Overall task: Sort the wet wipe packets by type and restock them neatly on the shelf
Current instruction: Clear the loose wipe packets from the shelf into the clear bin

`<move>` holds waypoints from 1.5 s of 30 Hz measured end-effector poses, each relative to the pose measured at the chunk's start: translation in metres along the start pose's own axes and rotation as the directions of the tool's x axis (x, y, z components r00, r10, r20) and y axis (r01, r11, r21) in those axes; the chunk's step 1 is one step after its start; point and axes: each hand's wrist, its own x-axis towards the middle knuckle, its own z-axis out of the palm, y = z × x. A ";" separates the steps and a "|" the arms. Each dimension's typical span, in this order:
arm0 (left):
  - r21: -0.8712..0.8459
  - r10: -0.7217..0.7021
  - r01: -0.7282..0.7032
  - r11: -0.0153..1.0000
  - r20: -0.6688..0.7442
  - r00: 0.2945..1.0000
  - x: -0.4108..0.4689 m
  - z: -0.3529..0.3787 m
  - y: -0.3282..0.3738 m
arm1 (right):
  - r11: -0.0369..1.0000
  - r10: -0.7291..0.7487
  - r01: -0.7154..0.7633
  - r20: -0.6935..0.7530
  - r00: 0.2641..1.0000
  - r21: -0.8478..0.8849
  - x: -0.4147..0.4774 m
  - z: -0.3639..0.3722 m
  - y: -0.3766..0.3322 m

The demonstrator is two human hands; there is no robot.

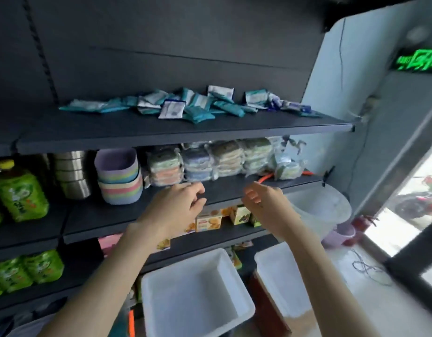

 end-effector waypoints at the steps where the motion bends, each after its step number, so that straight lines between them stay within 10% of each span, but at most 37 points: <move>1: 0.007 0.023 -0.023 1.000 -0.017 1.000 0.014 -0.002 0.020 | 1.000 -0.005 0.005 -0.028 1.000 -0.001 0.002 -0.022 0.014; 19: -0.020 0.081 -0.084 0.996 -0.132 0.988 0.320 0.097 0.202 | 0.998 -0.042 0.032 -0.224 0.974 -0.048 0.192 -0.217 0.265; 36: -0.239 -0.304 0.238 0.941 -0.294 0.906 0.546 0.236 0.232 | 0.985 -0.156 0.157 -0.033 0.987 0.064 0.421 -0.252 0.451; 45: -0.119 -0.426 0.410 0.904 -0.162 0.890 0.642 0.277 0.203 | 0.976 -0.192 0.190 0.006 0.981 0.103 0.536 -0.221 0.473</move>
